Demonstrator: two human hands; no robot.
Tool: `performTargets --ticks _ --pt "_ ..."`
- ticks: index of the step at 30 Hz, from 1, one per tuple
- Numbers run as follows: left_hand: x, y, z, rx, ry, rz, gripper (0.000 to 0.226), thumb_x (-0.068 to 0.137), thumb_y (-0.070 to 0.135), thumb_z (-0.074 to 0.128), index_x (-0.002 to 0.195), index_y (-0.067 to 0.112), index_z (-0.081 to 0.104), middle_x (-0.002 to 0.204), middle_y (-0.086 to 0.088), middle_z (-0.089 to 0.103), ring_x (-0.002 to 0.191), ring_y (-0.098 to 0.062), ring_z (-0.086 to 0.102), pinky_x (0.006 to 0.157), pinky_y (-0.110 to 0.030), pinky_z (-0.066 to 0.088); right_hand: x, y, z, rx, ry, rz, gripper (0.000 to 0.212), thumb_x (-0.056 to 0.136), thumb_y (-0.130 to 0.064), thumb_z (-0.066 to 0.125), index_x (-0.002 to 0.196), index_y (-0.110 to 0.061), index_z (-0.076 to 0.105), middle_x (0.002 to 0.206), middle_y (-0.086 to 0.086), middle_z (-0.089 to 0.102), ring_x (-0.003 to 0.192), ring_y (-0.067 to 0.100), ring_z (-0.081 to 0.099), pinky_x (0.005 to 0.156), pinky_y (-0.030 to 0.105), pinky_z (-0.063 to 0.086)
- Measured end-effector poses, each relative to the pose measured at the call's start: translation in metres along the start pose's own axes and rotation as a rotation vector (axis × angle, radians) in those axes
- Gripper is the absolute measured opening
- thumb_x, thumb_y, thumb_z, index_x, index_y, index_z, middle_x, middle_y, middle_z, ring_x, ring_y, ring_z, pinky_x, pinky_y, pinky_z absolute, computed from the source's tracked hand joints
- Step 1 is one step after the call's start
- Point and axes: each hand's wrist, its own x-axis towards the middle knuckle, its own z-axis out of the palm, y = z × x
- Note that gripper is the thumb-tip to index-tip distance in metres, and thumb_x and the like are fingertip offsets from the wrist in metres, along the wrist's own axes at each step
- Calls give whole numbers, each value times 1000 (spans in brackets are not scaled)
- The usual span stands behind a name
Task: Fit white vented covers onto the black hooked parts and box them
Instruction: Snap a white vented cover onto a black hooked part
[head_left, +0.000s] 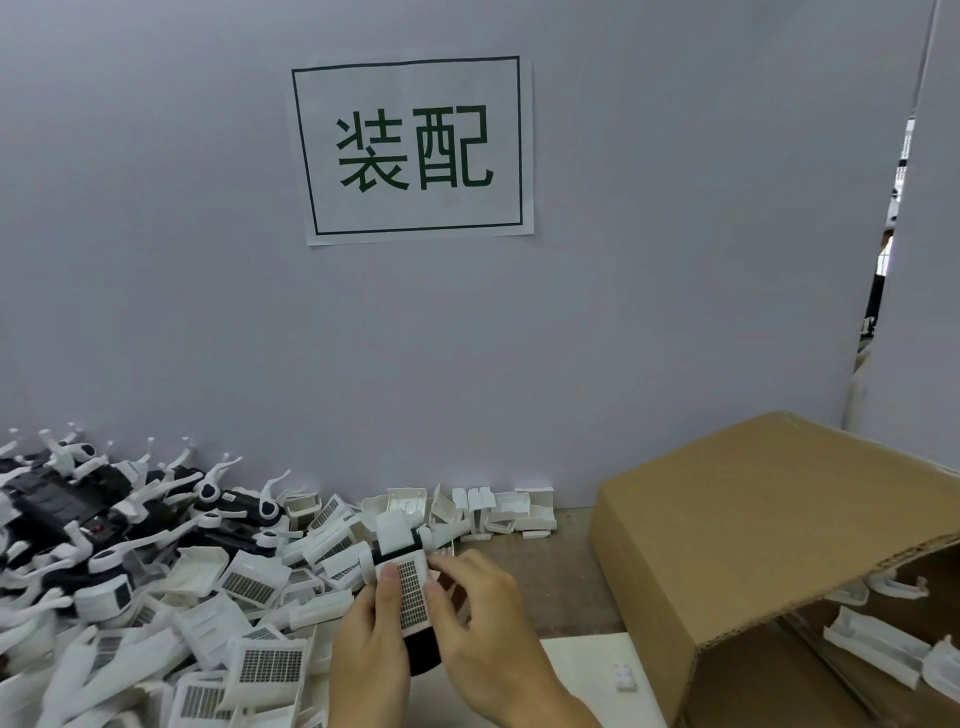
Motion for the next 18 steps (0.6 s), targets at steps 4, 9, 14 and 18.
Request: performTargets --ticks 4,9,14,18 --pt "-2 0 2 106 -57 50 42 99 43 42 76 23 72 64 10 72 69 -3 67 59 -16 42 1 -4 -6 355 -17 282 24 100 -38 57 103 -21 74 97 -4 74 91 3 68 77 19 54" --pt "-2 -3 5 123 -161 42 29 101 34 49 95 25 75 81 2 77 81 -11 72 72 -29 54 1 -9 -9 686 -22 432 33 98 -28 59 96 0 76 84 8 77 79 16 73 70 25 57" --pt "-3 -2 4 109 -217 5 23 98 35 54 99 26 75 84 7 78 80 -2 72 73 -25 52 0 -7 -9 718 11 470 24 93 -29 66 89 -10 81 89 11 78 85 22 75 72 28 58" --pt "-4 0 4 189 -203 67 30 97 37 52 90 19 76 71 10 75 68 2 68 56 -12 45 1 -6 -9 737 17 467 31 78 -41 71 84 -13 82 89 11 78 87 24 76 78 35 60"
